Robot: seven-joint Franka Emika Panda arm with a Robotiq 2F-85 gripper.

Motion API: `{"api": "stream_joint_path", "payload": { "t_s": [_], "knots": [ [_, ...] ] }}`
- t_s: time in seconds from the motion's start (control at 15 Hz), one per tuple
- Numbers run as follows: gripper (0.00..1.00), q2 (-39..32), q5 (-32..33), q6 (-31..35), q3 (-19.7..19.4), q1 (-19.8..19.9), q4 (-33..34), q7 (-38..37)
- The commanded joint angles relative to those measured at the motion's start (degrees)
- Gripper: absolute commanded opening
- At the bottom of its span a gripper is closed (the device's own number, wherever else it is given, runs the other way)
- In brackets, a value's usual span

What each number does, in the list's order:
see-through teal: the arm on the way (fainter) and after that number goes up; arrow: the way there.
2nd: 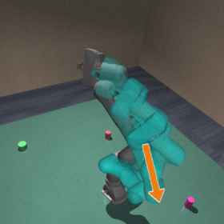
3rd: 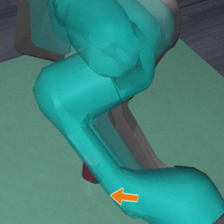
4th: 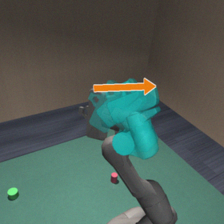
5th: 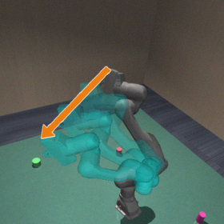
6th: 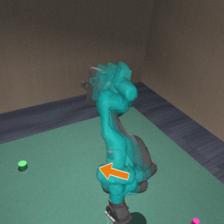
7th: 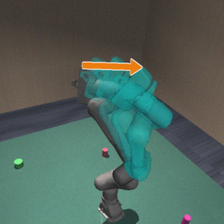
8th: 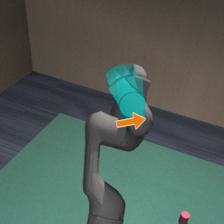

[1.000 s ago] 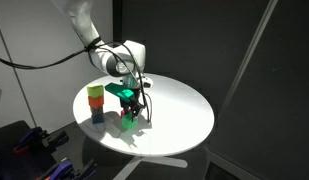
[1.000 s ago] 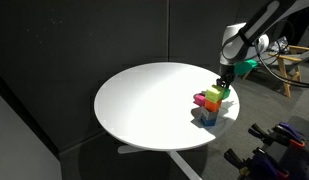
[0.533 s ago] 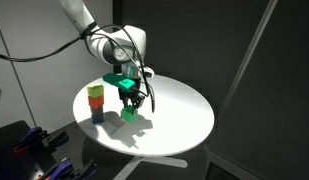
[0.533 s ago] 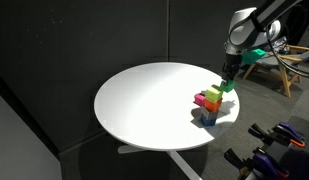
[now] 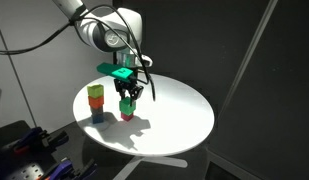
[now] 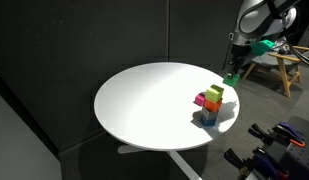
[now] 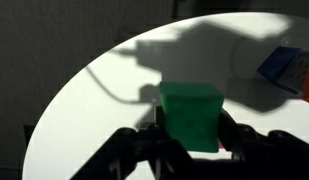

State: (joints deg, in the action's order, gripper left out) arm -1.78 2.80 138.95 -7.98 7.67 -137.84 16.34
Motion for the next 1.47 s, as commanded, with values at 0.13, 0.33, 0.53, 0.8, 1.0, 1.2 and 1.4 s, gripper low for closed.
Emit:
{"api": "stream_joint_path", "payload": {
  "t_s": [0.13, 0.33, 0.53, 0.8, 1.0, 1.2, 1.4],
  "knots": [
    [0.27, 5.5, 0.3, -2.7, 0.0, 0.1, -2.3, 2.9],
    [0.27, 6.6, 0.3, -5.5, -0.1, -0.1, -2.4, 4.1],
    [0.27, 7.3, 0.7, -7.8, -0.1, -0.2, -2.2, 4.1],
    [0.27, 7.6, 0.6, -8.9, -0.2, -0.3, -2.0, 4.0],
    [0.52, 6.0, 0.0, -7.6, -0.1, -0.4, -1.7, 3.0],
    [0.52, 6.1, 0.0, -7.7, -0.1, -0.4, -1.7, 3.0],
    [0.52, 6.1, 0.0, -7.7, -0.1, -0.4, -1.7, 3.0]
  ]
}}
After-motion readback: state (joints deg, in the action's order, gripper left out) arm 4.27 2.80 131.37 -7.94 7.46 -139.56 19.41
